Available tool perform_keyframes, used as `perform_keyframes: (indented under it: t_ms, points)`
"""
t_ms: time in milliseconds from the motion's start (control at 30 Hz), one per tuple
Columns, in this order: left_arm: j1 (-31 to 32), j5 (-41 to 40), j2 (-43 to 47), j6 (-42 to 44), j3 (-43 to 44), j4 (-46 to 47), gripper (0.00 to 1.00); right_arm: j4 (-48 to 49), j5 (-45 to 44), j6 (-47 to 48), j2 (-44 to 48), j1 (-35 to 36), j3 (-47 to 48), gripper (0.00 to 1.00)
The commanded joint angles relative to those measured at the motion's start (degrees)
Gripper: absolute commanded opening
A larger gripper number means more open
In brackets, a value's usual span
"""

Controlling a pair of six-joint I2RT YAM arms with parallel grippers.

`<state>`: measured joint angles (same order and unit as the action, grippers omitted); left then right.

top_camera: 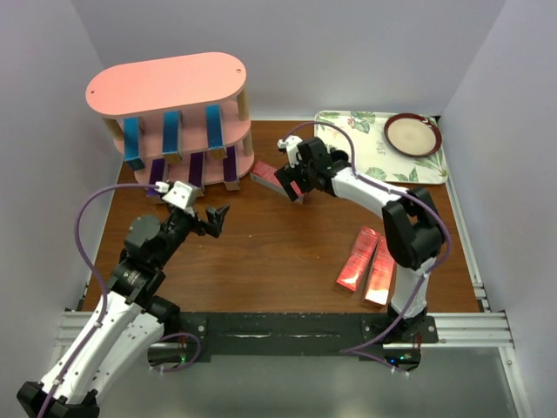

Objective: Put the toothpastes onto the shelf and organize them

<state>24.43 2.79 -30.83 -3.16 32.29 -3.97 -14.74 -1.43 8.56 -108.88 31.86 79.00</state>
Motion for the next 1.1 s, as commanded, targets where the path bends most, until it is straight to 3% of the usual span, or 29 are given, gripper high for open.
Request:
perform_keyframes:
  t_ms: [0,367,467,667,767,1067]
  points:
    - [-0.6,-0.1,0.8,1.5,-0.5,1.9,1.00,-5.1,3.5,5.6,-4.5,-0.4,6.8,0.99]
    - [-0.6,0.3,-0.7,1.8,-0.4,1.4,1.00,-9.6,4.6,8.8,-12.8,-0.5,12.8,0.96]
    - [-0.6,0.4,-0.9,1.8,-0.6,1.4,1.00,-10.0,6.0,8.9,-12.0,-0.4,11.7,0.85]
    - [-0.7,0.8,-1.4,1.8,-0.6,1.6,1.00,-8.5,8.5,7.0,-7.0,-0.5,5.3,0.49]
    - [-0.7,1.1,-1.5,1.7,-0.6,1.4,1.00,-6.4,9.3,4.6,-2.9,-0.5,0.1,0.38]
    - [-0.8,2.4,-1.5,2.0,-0.7,1.4,1.00,-2.8,14.6,-3.5,12.1,-0.5,-15.9,0.34]
